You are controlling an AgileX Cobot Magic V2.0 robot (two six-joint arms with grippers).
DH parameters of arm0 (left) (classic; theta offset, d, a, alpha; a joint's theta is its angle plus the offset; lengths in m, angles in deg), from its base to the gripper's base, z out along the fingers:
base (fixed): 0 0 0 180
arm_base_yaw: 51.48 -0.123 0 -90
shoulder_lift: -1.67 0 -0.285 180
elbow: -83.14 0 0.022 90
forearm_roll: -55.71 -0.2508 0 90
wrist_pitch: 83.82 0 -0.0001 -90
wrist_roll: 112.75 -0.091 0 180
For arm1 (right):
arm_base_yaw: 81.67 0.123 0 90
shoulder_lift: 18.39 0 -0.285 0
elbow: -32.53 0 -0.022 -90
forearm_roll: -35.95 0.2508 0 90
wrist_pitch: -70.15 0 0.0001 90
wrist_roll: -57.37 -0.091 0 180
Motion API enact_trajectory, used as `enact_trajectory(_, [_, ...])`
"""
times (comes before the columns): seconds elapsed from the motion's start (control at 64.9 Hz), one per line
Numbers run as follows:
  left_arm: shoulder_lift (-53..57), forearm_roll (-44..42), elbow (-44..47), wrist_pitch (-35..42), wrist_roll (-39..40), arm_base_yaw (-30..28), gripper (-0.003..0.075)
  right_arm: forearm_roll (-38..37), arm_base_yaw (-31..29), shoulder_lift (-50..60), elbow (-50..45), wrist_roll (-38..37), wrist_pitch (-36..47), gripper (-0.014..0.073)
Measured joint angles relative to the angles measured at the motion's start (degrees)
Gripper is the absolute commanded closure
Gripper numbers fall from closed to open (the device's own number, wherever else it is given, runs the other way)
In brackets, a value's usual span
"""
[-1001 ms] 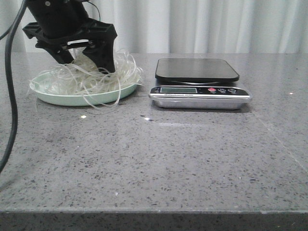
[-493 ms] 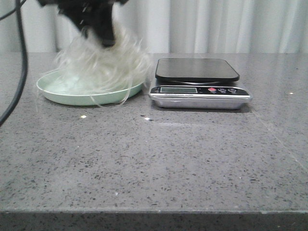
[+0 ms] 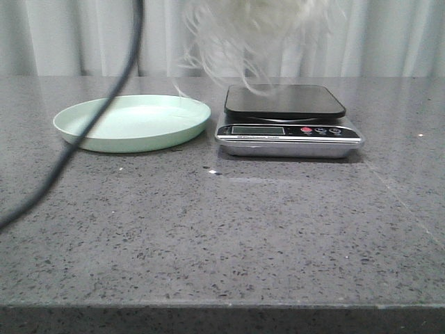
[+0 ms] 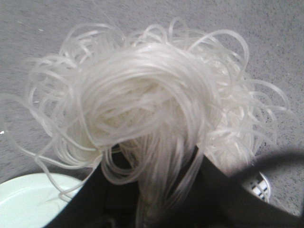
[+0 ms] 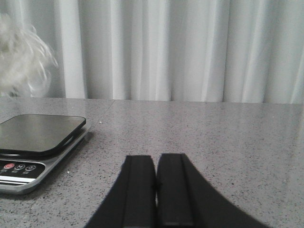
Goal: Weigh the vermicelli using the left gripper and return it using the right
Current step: 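Lift the vermicelli with the left gripper and carry it over the scale, then lower the vermicelli onto the scale pan and open the left gripper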
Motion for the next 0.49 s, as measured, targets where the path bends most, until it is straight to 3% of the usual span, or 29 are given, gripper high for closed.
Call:
enact_trajectory(0.262, [-7.25, 0.00, 0.00, 1.51, 0.00, 1.04, 0.0548, 0.00, 0.00, 0.00, 0.00, 0.00, 0.00, 0.0427])
enact_trajectory(0.493, [-7.54, 0.00, -0.35, 2.06, 0.00, 1.04, 0.0303, 0.00, 0.00, 0.00, 0.00, 0.00, 0.00, 0.0427])
